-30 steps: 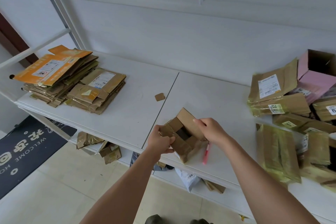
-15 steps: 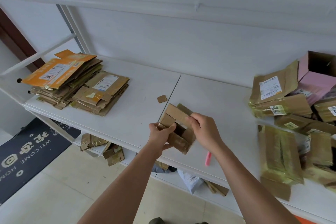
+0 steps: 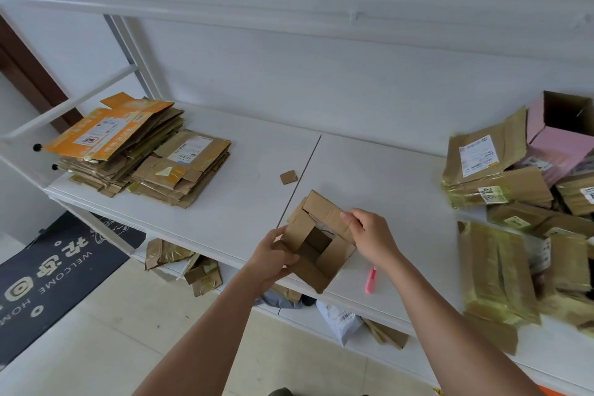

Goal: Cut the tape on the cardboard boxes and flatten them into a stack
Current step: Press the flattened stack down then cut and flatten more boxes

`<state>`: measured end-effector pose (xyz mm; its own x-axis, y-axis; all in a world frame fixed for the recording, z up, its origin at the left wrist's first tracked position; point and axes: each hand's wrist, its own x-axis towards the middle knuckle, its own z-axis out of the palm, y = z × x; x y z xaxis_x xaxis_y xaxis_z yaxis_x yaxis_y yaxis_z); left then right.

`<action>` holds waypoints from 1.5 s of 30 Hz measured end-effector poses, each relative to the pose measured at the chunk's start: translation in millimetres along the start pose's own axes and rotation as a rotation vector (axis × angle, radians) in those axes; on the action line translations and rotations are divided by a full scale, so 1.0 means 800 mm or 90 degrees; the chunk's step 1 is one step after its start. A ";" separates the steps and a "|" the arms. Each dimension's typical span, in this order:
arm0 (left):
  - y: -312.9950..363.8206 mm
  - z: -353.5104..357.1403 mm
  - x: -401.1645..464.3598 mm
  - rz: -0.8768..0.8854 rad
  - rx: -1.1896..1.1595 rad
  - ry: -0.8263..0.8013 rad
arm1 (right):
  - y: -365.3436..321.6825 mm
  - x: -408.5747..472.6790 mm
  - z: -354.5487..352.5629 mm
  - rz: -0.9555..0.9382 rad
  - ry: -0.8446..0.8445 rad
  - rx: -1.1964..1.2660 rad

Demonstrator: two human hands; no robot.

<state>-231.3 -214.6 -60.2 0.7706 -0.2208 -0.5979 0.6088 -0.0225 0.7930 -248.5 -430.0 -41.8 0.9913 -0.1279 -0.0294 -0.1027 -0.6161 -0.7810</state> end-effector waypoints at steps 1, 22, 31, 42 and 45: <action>0.004 -0.002 -0.002 0.026 0.125 0.033 | -0.001 0.000 -0.002 -0.010 -0.010 -0.002; -0.003 0.029 0.007 0.197 0.559 0.200 | 0.019 -0.044 0.042 0.173 0.116 0.202; 0.005 0.019 0.007 0.192 0.554 0.112 | 0.005 -0.035 0.043 0.181 0.109 0.133; 0.003 -0.062 0.002 -0.134 -0.168 -0.065 | 0.004 -0.048 0.004 0.008 -0.209 0.040; 0.006 -0.061 0.011 -0.165 -0.058 -0.062 | 0.018 -0.055 0.016 -0.003 -0.270 -0.009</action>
<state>-211.9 -168.8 -67.3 0.5682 -0.3119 -0.7615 0.8006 -0.0042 0.5991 -292.3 -423.6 -59.5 0.9375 0.2041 -0.2820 -0.0959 -0.6274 -0.7728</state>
